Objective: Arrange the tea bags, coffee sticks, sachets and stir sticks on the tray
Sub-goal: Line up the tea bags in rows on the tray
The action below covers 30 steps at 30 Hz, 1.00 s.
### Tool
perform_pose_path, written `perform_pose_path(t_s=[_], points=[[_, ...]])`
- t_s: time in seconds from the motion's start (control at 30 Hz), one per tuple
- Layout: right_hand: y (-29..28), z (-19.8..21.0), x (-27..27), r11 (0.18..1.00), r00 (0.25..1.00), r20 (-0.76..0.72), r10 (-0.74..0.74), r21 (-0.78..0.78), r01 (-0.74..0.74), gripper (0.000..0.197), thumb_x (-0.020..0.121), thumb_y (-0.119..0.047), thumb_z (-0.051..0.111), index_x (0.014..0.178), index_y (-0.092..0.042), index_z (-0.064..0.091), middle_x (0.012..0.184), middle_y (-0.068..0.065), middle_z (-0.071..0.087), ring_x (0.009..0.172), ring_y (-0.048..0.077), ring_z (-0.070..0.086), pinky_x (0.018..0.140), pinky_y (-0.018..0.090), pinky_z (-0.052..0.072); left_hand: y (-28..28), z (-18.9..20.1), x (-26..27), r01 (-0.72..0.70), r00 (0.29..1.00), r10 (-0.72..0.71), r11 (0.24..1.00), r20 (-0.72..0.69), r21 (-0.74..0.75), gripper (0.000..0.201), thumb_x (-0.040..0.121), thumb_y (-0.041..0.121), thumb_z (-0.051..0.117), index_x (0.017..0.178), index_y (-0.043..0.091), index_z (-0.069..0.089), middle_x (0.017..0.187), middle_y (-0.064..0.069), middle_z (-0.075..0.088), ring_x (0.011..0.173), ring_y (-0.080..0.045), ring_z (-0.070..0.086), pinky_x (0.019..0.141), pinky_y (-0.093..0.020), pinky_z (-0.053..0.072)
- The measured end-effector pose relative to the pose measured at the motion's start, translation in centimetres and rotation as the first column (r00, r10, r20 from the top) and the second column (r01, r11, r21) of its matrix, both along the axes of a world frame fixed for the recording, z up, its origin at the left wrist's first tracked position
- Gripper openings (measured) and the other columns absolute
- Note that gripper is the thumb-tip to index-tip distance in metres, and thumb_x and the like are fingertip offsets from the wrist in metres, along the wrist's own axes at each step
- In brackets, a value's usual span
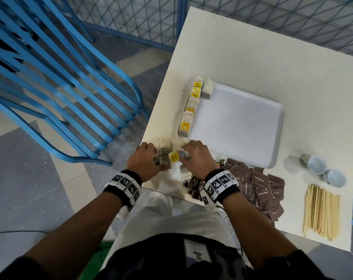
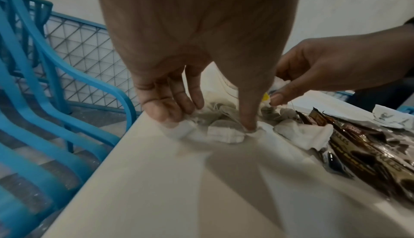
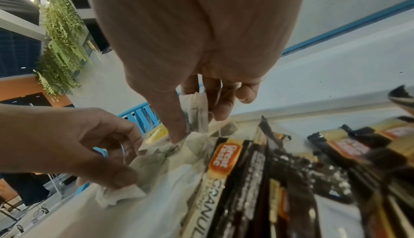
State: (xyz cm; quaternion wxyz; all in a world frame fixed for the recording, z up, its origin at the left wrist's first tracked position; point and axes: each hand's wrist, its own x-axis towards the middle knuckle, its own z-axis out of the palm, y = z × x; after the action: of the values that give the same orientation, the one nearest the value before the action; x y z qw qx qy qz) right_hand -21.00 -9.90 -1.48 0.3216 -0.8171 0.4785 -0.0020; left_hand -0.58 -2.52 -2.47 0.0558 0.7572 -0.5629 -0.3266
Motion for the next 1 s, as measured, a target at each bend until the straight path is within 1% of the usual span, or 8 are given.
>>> perform_pose_path(t_s=[0.1,0.27,0.4,0.47,0.63,0.77,0.9,1.0], points=[[-0.2,0.0,0.0,1.000,1.000,0.010,-0.001,0.017,0.001,0.025,0.085,-0.027,0.073,0.106,-0.015,0.069,0.106,0.004,0.061,0.106,0.027,0.051,0.088,0.038,0.039,-0.3,-0.6,-0.4,-0.021,0.999,0.020,1.000,-0.041,-0.007,0.045,0.073,0.025,0.087,0.106,0.008,0.061,0.107,-0.010,0.058,0.099,-0.032,0.057,0.079,-0.040,0.049],[-0.7,0.2,-0.3,0.997,0.996,0.079,-0.045,0.058,0.041,0.023,0.081,-0.024,0.076,0.099,-0.012,0.069,0.097,0.006,0.061,0.097,0.030,0.054,0.083,0.041,0.045,-1.1,-0.7,-0.9,-0.050,0.988,0.046,0.998,-0.149,-0.028,0.035,0.072,0.020,0.091,0.097,0.007,0.071,0.094,-0.012,0.065,0.087,-0.033,0.062,0.072,-0.030,0.043],[-1.3,0.9,-0.8,0.993,0.976,0.182,-0.116,0.058,0.107,0.023,0.079,-0.021,0.079,0.096,-0.009,0.070,0.094,0.009,0.065,0.090,0.029,0.058,0.079,0.038,0.047,-1.8,0.7,-0.7,-0.216,0.945,0.207,0.976,-0.252,-0.008,0.025,0.075,0.017,0.087,0.094,0.015,0.070,0.083,0.001,0.067,0.076,-0.016,0.062,0.060,-0.011,0.041],[-1.7,1.7,-1.1,0.979,0.947,0.250,-0.202,0.090,0.184,0.027,0.079,-0.022,0.081,0.102,-0.011,0.071,0.098,0.007,0.068,0.090,0.024,0.062,0.079,0.034,0.048,-2.6,2.0,-0.6,-0.308,0.863,0.303,0.950,-0.404,0.055,0.025,0.077,0.011,0.085,0.097,0.015,0.070,0.083,0.000,0.070,0.067,-0.012,0.066,0.057,-0.009,0.048],[-3.1,4.5,-1.1,0.900,0.798,0.419,-0.433,0.250,0.357,0.024,0.080,-0.023,0.082,0.101,-0.016,0.072,0.088,-0.008,0.072,0.073,-0.001,0.060,0.069,0.008,0.042,-5.4,3.8,-0.5,-0.424,0.561,0.485,0.864,-0.671,0.269,0.027,0.075,-0.005,0.078,0.101,0.002,0.074,0.096,-0.023,0.072,0.086,-0.031,0.069,0.080,-0.041,0.063],[-4.1,6.1,-0.6,0.879,0.738,0.480,-0.474,0.310,0.362,0.016,0.081,-0.020,0.082,0.092,-0.014,0.072,0.082,-0.009,0.071,0.070,0.000,0.060,0.067,0.008,0.043,-7.5,4.9,-1.3,-0.448,0.360,0.526,0.822,-0.771,0.351,0.028,0.086,-0.011,0.065,0.114,-0.015,0.065,0.097,-0.025,0.068,0.082,-0.026,0.068,0.075,-0.033,0.062],[-4.7,6.3,0.4,0.878,0.765,0.437,-0.472,0.304,0.369,0.020,0.078,-0.025,0.084,0.088,-0.014,0.071,0.079,-0.009,0.070,0.064,-0.004,0.057,0.064,0.010,0.044,-9.2,6.3,-2.4,-0.338,0.208,0.550,0.816,-0.809,0.469,0.026,0.090,-0.002,0.057,0.115,-0.006,0.063,0.092,-0.017,0.064,0.074,-0.021,0.062,0.067,-0.027,0.057],[-5.0,6.4,0.9,0.872,0.778,0.397,-0.486,0.274,0.405,0.029,0.074,-0.029,0.087,0.094,-0.014,0.072,0.082,-0.006,0.071,0.066,-0.002,0.058,0.062,0.008,0.043,-10.5,7.4,-2.8,-0.215,0.001,0.568,0.804,-0.823,0.555,0.041,0.084,0.014,0.049,0.121,-0.003,0.057,0.118,-0.025,0.055,0.101,-0.036,0.050,0.095,-0.043,0.049]])
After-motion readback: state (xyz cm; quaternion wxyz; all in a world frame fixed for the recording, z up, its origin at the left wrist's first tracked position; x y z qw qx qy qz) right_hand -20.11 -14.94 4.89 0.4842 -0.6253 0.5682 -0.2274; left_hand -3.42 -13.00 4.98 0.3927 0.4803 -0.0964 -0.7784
